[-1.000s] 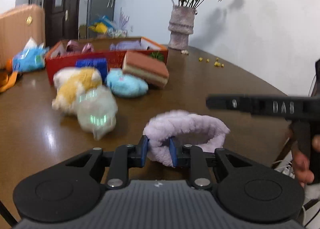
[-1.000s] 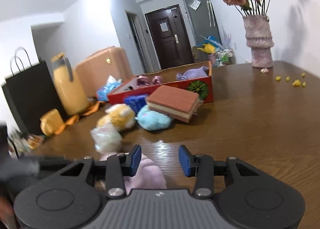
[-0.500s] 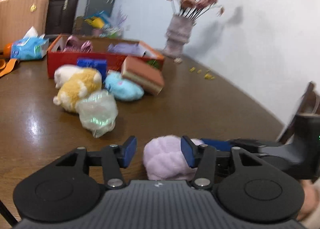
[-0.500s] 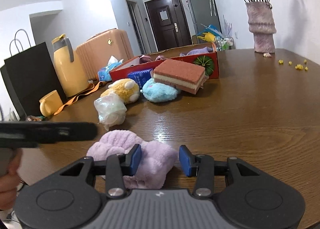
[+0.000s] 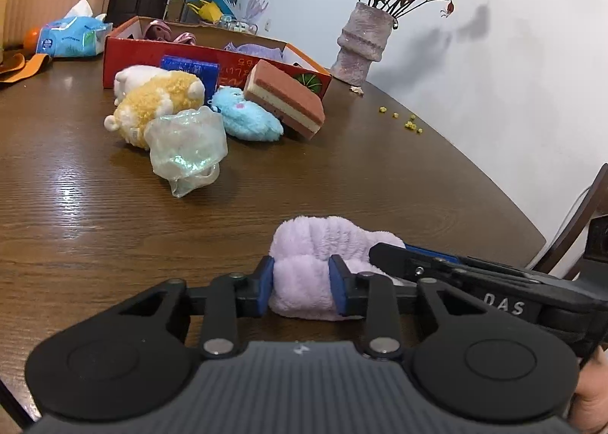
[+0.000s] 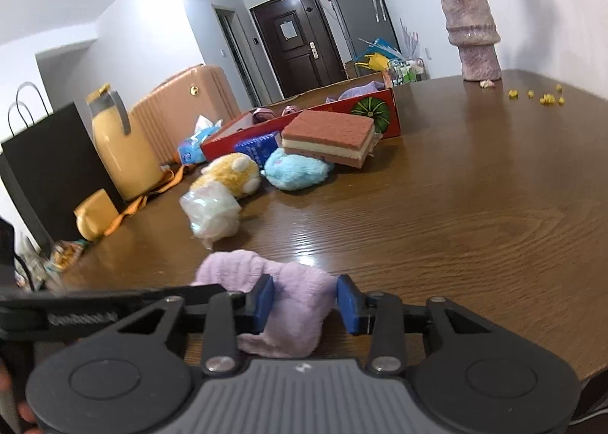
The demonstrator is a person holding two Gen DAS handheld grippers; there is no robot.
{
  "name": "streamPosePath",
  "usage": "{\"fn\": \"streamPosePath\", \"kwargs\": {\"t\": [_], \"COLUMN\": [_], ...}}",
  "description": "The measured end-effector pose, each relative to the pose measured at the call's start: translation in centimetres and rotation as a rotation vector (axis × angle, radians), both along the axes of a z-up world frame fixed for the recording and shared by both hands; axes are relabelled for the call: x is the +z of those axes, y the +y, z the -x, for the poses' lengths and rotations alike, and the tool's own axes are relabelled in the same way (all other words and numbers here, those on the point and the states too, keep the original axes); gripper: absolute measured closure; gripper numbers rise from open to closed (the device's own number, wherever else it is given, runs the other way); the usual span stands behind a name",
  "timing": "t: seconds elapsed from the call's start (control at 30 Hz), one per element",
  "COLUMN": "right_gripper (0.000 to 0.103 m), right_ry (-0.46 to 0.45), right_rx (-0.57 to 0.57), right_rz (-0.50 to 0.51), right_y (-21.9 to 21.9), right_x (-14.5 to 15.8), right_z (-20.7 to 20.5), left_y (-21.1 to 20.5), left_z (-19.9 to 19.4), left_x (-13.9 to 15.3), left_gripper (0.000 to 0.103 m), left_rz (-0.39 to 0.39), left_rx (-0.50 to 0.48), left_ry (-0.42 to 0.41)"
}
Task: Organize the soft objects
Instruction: 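Close the left gripper on the lilac ring while the right gripper holds it, then carry the lilac ring into the red box and open both grippers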
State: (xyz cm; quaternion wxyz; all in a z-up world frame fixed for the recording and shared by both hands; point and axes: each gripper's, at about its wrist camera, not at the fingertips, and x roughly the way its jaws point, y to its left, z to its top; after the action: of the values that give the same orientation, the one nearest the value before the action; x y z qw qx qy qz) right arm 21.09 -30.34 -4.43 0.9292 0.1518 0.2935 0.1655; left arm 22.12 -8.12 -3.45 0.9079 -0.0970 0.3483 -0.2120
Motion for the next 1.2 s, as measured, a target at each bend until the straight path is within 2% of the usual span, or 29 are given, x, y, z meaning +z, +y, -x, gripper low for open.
{"fn": "streamPosePath", "kwargs": {"t": [0.13,0.17,0.27,0.33,0.43,0.57,0.7,0.83,0.9,1.0,1.1,1.2], "right_gripper": [0.069,0.077,0.088,0.089,0.089,0.089,0.089,0.089,0.089,0.089,0.089,0.089], "right_ry": [0.021,0.027,0.03,0.01,-0.028,-0.11,-0.182,-0.149,-0.1,-0.004,0.103,0.181], "right_rx": [-0.017,-0.017,-0.019,-0.008,0.003,0.025,0.077,0.091,0.093,0.078,0.062,0.078], "right_rz": [0.009,-0.009,-0.044,-0.015,-0.026,-0.036,-0.002,0.038,0.082,0.135,0.16,0.168], "right_y": [0.1,-0.1,0.0,0.5,0.5,0.5,1.2,2.4,3.3,4.7,5.9,7.3], "right_x": [-0.4,-0.5,-0.6,-0.1,1.2,4.8,9.2,12.6,13.4,13.1,11.4,9.2], "right_z": [0.3,0.3,0.1,0.0,-0.7,-4.2,-12.2,-24.9,-31.0,-40.0,-47.1,-51.1], "left_y": [-0.2,-0.2,-0.1,0.4,0.9,1.6,2.2,2.4,2.6,3.2,3.5,4.1], "left_z": [0.4,0.5,0.6,0.3,-0.3,-3.3,-10.4,-22.6,-29.3,-37.1,-42.5,-45.7], "left_x": [-0.1,0.0,0.3,0.7,2.3,5.8,10.5,13.0,12.7,11.2,9.1,6.6], "left_gripper": [0.074,0.075,0.079,0.08,0.081,0.08,0.08,0.08,0.081,0.081,0.081,0.081], "left_rz": [0.001,-0.002,0.001,0.031,0.069,0.085,0.059,0.058,0.072,0.104,0.088,0.044], "left_rx": [0.001,-0.001,-0.017,-0.011,0.001,0.003,-0.005,0.042,0.086,0.13,0.129,0.151], "left_ry": [-0.004,-0.01,-0.029,-0.036,-0.08,-0.17,-0.225,-0.139,-0.058,0.035,0.08,0.129]}}
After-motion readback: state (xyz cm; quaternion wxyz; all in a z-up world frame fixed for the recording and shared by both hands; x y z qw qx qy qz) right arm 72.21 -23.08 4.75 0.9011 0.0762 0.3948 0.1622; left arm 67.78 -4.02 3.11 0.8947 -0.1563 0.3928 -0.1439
